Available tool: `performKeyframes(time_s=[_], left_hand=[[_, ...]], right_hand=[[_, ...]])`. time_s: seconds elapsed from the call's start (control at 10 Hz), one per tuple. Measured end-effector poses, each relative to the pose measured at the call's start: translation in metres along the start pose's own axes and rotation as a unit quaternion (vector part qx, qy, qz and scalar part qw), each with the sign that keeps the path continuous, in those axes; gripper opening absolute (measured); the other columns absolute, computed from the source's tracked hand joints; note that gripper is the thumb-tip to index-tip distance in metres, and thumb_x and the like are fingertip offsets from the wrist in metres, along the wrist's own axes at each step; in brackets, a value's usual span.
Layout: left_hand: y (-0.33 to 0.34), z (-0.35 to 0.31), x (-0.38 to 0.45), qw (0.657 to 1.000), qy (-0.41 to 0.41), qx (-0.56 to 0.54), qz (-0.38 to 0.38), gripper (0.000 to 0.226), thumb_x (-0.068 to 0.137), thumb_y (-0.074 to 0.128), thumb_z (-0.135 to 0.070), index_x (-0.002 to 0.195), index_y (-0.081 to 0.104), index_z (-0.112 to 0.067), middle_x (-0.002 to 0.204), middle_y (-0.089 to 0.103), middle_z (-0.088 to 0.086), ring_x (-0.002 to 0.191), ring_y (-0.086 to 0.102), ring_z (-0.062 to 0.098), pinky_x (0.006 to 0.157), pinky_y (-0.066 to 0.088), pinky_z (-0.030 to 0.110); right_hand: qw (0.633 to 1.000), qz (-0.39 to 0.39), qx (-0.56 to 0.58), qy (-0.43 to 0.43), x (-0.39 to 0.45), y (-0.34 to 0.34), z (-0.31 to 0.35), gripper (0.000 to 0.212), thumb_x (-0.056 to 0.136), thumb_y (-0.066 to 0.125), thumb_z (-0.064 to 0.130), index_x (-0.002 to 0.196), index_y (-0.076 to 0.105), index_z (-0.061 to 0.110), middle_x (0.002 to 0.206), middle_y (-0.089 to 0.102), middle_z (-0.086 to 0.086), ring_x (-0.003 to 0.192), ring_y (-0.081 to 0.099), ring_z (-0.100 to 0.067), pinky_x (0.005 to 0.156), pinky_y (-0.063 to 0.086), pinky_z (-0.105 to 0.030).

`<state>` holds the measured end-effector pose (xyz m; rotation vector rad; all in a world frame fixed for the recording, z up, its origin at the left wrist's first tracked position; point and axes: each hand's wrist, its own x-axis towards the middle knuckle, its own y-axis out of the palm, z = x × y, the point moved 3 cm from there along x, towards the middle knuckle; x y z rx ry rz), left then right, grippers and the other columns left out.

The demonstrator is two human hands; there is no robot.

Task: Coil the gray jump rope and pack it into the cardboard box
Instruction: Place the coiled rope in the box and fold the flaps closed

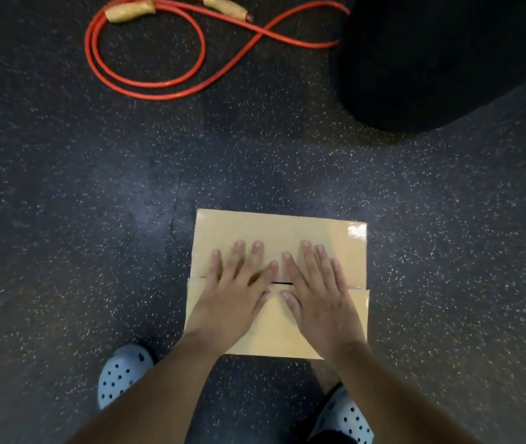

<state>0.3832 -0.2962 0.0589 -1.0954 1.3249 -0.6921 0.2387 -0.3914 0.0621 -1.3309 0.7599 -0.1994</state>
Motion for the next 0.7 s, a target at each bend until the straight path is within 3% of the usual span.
performKeyframes(time_s=[0.1,0.2,0.4,0.5,0.6,0.7], left_hand=[[0.016,0.000,0.001,1.000,0.012,0.008,-0.021,0.057,0.105,0.026,-0.046,0.159,0.022,-0.025,0.168,0.016,0.016,0.153,0.013,0.044,0.115,0.017,0.068],[0.017,0.004,0.001,0.999,0.012,-0.008,-0.045,0.055,0.104,0.038,-0.047,0.155,0.034,-0.027,0.165,0.028,0.015,0.149,0.026,0.043,0.113,0.022,0.067],[0.013,0.005,0.006,0.999,0.015,0.041,0.007,0.053,0.105,0.034,-0.046,0.152,0.036,-0.021,0.164,0.026,0.019,0.148,0.026,0.047,0.111,0.023,0.069],[-0.001,0.002,0.004,1.000,0.007,0.014,0.020,0.047,0.102,0.042,-0.043,0.145,0.045,-0.023,0.159,0.036,0.017,0.144,0.035,0.045,0.111,0.030,0.066],[-0.038,0.002,0.007,0.998,-0.007,-0.057,0.007,0.039,0.098,0.047,-0.039,0.135,0.048,-0.029,0.149,0.041,0.003,0.137,0.040,0.030,0.113,0.034,0.051],[-0.069,0.005,0.009,0.996,-0.029,-0.083,-0.028,0.041,0.098,0.047,-0.039,0.137,0.049,-0.027,0.146,0.043,-0.001,0.134,0.041,0.024,0.112,0.035,0.046]], right_hand=[[1.000,-0.028,0.000,0.005,0.003,0.014,0.000,0.064,0.106,0.029,0.044,0.164,0.022,0.016,0.170,0.016,-0.023,0.156,0.018,-0.043,0.123,0.026,-0.060],[0.997,-0.074,0.000,-0.013,0.000,0.021,-0.006,0.057,0.106,0.038,0.043,0.158,0.038,0.021,0.166,0.034,-0.020,0.151,0.033,-0.044,0.121,0.030,-0.059],[0.998,-0.048,0.002,-0.032,0.000,0.029,-0.007,0.057,0.107,0.041,0.038,0.161,0.032,0.022,0.169,0.025,-0.018,0.155,0.025,-0.044,0.121,0.028,-0.061],[0.999,-0.038,0.030,0.000,-0.003,0.017,0.000,0.051,0.105,0.049,0.033,0.155,0.042,0.021,0.165,0.036,-0.018,0.152,0.033,-0.044,0.119,0.033,-0.060],[0.996,-0.019,0.087,0.025,0.000,-0.026,0.002,0.046,0.103,0.051,0.031,0.147,0.050,0.019,0.154,0.050,-0.014,0.142,0.047,-0.038,0.115,0.040,-0.053],[0.990,-0.049,0.115,0.062,0.005,-0.061,-0.001,0.050,0.105,0.044,0.034,0.151,0.046,0.018,0.151,0.053,-0.013,0.138,0.050,-0.033,0.114,0.041,-0.050]])
